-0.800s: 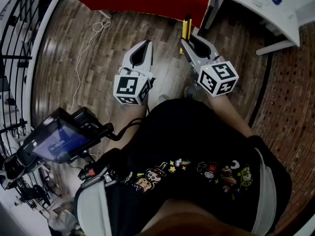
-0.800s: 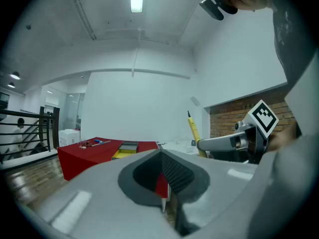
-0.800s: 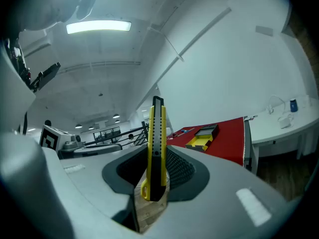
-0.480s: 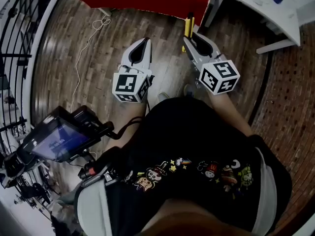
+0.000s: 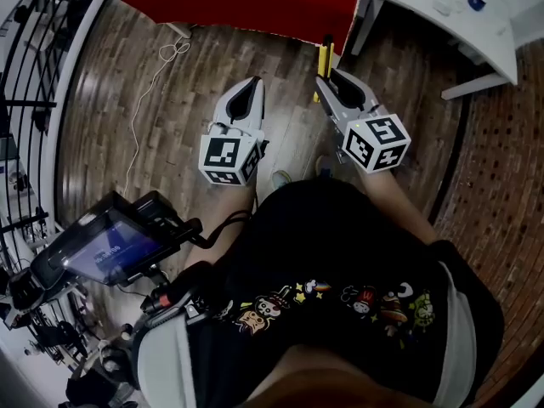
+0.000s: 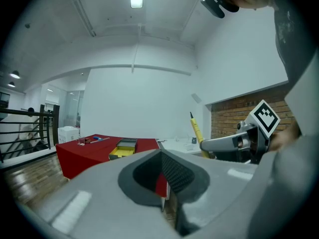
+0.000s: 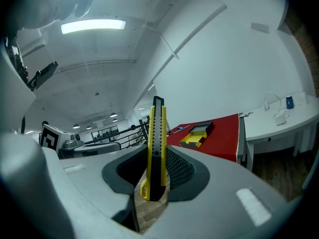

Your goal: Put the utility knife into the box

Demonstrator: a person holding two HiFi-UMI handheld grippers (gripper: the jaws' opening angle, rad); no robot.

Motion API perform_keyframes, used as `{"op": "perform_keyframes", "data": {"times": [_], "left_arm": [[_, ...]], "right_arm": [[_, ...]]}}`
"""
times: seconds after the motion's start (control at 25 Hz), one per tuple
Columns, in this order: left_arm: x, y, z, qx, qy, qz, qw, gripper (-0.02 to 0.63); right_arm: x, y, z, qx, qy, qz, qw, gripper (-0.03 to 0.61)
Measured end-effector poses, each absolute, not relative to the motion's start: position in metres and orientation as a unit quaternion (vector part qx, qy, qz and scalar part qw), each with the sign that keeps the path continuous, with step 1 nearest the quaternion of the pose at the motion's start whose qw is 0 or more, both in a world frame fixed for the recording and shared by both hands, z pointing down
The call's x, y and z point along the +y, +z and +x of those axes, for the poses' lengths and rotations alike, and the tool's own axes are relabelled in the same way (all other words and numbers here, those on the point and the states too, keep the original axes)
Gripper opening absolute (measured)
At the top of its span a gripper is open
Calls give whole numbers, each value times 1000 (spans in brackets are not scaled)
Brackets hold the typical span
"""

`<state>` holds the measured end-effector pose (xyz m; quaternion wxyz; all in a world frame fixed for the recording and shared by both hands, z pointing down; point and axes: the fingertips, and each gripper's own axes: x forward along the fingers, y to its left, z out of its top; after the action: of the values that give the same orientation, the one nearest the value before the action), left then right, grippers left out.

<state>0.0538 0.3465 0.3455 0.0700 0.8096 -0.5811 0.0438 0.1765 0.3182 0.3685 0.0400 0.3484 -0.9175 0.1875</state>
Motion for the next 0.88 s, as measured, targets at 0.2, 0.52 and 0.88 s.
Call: {"op": "perform_keyframes", "data": {"times": [0.2, 0.52, 0.88], "left_arm": [[339, 346, 62, -587, 32, 806, 72, 2], [249, 369, 99, -606, 53, 790, 73, 2], [90, 393, 16, -577, 32, 813, 76, 2]], "right_arm": [[311, 372, 176, -925, 184, 327, 55, 140], [205, 405, 216, -931, 188, 306, 62, 140], [68, 435, 119, -924, 197, 319, 72, 140]]}}
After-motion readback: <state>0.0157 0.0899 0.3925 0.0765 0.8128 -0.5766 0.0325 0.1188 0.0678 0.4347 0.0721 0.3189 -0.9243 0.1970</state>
